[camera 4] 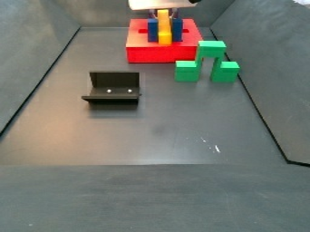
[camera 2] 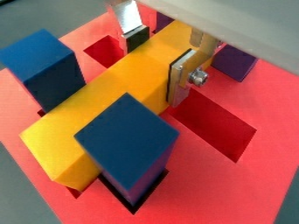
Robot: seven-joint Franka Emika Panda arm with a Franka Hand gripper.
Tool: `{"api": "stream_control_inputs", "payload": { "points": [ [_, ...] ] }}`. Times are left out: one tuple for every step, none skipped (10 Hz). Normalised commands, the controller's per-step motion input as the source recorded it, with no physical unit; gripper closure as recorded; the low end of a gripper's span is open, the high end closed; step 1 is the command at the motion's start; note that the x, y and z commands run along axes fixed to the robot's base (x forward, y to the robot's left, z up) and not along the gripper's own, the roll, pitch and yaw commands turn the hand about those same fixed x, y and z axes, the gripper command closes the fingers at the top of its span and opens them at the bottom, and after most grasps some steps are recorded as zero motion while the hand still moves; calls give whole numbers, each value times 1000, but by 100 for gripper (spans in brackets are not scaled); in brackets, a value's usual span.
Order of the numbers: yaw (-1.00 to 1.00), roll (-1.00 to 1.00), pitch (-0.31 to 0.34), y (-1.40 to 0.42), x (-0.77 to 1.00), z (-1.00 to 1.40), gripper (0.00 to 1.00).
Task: Pick up the yellow object. Move up. Move to above the board. Insert the yellow object.
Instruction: Insert the yellow object.
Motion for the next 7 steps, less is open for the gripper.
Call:
{"api": "stream_control_inputs", "payload": {
  "points": [
    [137,116,29,0,0,-211,100],
    [169,49,41,94,37,-146,100],
    [109,19,56,246,26,-89,100],
    [129,0,69,269,0,0,100],
    [0,0,74,197,0,0,100],
    [0,0,36,0,0,-17,100],
    [0,0,0,0,0,0,100]
  ]
}}
